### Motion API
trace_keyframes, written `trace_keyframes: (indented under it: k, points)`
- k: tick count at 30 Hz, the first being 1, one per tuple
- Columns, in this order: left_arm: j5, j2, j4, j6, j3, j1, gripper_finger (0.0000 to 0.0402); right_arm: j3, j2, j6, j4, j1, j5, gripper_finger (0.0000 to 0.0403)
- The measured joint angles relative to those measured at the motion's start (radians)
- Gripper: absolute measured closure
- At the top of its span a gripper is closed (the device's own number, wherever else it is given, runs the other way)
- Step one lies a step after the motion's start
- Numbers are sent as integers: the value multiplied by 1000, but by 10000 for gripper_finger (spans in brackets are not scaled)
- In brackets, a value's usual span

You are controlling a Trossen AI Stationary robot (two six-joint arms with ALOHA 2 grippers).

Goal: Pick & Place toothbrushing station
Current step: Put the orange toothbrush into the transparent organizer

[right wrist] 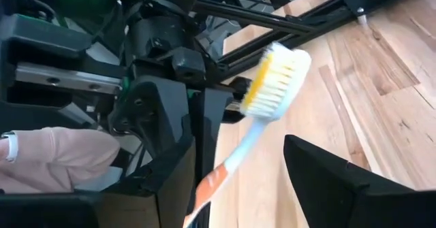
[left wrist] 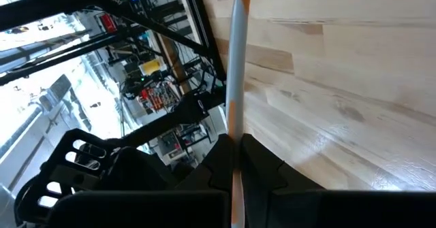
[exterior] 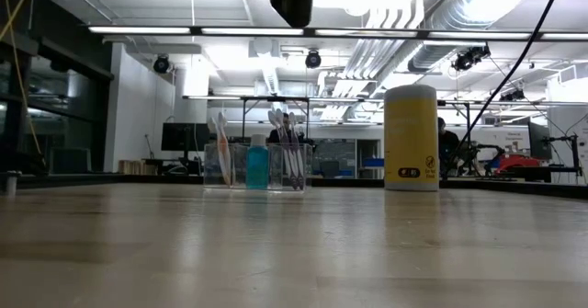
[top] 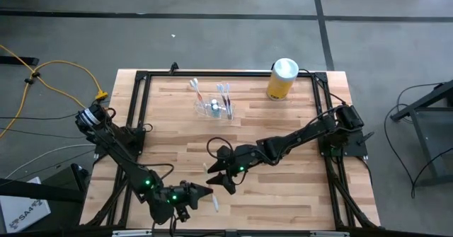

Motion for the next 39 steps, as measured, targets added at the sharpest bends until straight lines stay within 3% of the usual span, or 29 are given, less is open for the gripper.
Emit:
trace_keyframes:
  k: [16, 28, 39]
  points:
    - [0, 0, 1, -1, 0, 0, 399, 0, 0, -25, 37, -15, -16, 269]
    - [0, -1, 29, 33, 0, 0, 399, 0, 0, -30, 44, -16, -20, 275]
    - [0, -1, 38, 107, 0, -4, 399, 0, 0, -29, 87, -16, -89, 275]
